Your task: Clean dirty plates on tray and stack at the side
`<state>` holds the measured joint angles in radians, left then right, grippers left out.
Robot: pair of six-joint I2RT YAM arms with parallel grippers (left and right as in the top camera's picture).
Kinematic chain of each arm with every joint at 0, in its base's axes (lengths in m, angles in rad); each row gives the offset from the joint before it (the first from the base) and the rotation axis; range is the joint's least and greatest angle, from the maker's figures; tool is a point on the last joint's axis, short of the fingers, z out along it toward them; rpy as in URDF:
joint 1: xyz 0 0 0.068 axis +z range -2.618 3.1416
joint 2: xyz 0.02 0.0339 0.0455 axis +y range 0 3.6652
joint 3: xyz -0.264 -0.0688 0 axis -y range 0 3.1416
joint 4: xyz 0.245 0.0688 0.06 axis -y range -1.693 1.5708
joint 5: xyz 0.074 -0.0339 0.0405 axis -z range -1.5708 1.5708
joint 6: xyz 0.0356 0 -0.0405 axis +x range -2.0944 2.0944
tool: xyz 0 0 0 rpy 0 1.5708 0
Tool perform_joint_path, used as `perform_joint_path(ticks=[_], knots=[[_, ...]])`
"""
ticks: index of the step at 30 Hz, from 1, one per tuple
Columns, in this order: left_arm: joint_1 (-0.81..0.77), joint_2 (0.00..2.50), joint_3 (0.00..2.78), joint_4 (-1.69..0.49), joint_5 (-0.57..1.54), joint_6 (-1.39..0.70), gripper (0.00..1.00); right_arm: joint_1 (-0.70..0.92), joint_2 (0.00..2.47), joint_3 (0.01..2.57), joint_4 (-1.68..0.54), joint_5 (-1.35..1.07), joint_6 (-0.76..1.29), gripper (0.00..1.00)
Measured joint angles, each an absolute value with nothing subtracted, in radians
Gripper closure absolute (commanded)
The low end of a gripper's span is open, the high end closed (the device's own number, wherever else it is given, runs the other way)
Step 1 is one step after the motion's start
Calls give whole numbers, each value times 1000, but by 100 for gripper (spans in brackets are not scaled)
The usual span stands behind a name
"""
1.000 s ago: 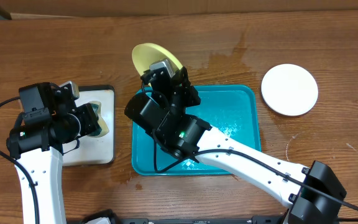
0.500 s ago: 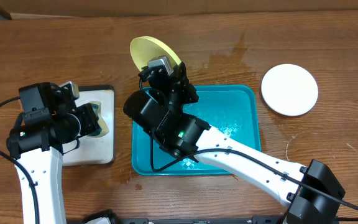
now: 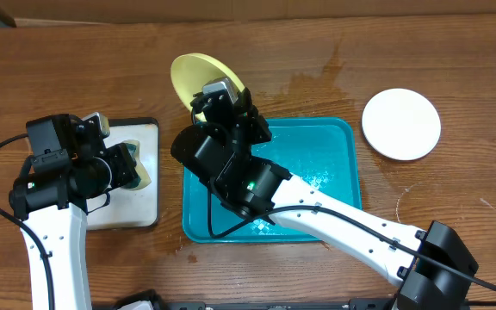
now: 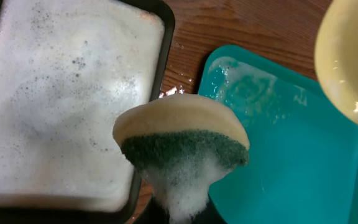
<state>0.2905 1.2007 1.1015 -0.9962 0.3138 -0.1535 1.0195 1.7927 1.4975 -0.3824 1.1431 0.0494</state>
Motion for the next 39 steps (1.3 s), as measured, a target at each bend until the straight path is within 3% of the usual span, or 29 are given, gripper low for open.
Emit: perform_joint_path(ticks=[13,20,32,39], knots=[[290,1201,1102,-995,311,-154,96,940,1793,1497,-512,891,213,96],[290,1201,1102,-995,310,-154,96,808,1793,1497,-613,562,390,96],[290,1201,1102,-969,274,-153,96,395,1773,1497,-765,-54,519,96],[290,1225,1102,-950,245,-150,96,58,1761,1497,-900,-141,514,96]])
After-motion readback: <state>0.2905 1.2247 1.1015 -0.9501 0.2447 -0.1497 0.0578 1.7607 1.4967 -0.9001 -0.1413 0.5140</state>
